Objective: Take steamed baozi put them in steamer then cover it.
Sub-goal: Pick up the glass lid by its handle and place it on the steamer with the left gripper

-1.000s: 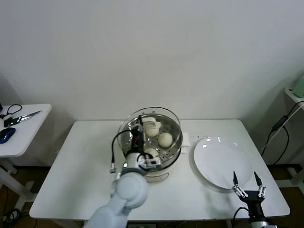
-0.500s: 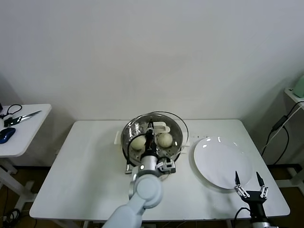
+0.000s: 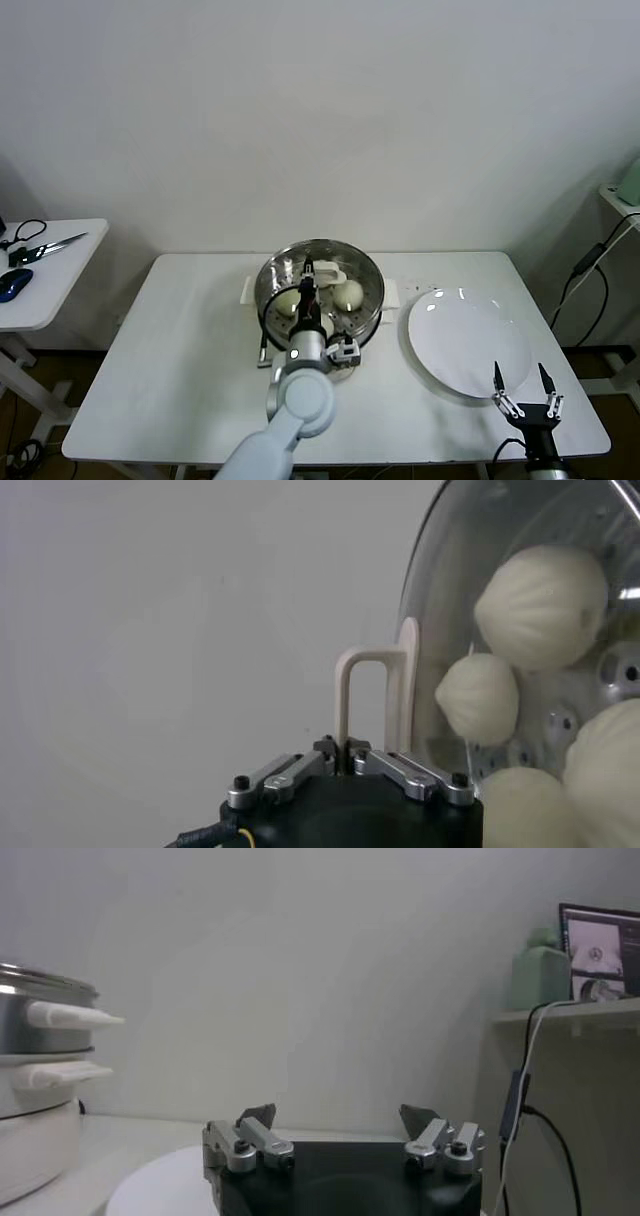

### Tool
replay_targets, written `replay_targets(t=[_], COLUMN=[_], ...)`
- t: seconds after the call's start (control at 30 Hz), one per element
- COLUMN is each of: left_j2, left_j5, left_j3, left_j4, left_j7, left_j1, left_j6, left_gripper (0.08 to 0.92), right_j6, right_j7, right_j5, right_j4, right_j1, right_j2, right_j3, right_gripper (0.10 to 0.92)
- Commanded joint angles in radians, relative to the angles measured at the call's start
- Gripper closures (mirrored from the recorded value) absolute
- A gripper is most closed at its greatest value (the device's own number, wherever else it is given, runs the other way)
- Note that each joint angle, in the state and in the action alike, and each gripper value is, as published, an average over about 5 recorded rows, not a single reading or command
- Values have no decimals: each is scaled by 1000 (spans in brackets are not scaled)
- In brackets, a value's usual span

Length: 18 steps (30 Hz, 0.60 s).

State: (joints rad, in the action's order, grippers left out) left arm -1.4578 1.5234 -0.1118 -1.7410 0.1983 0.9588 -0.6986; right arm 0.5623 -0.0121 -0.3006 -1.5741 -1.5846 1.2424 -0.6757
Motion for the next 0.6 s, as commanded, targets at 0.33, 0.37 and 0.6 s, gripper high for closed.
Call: replay_targets(t=[0.33, 0.37, 0.6], left_j2=[-11, -10, 4], left_j5=[12, 13, 26], left_j3=[4, 5, 16], left_j4=[19, 21, 29], left_j7=[10, 10, 16], left_j1=[-8, -9, -6], left_j6=[3, 3, 13], left_gripper=[854, 854, 842], right_j6=[12, 12, -5], right_j7=[-1, -1, -3], right_j5=[3, 3, -10], right_j4=[3, 2, -6], right_j1=[4, 4, 4], right_j2=[5, 6, 5], right_j3=[1, 1, 4], right_gripper=[203, 203, 203])
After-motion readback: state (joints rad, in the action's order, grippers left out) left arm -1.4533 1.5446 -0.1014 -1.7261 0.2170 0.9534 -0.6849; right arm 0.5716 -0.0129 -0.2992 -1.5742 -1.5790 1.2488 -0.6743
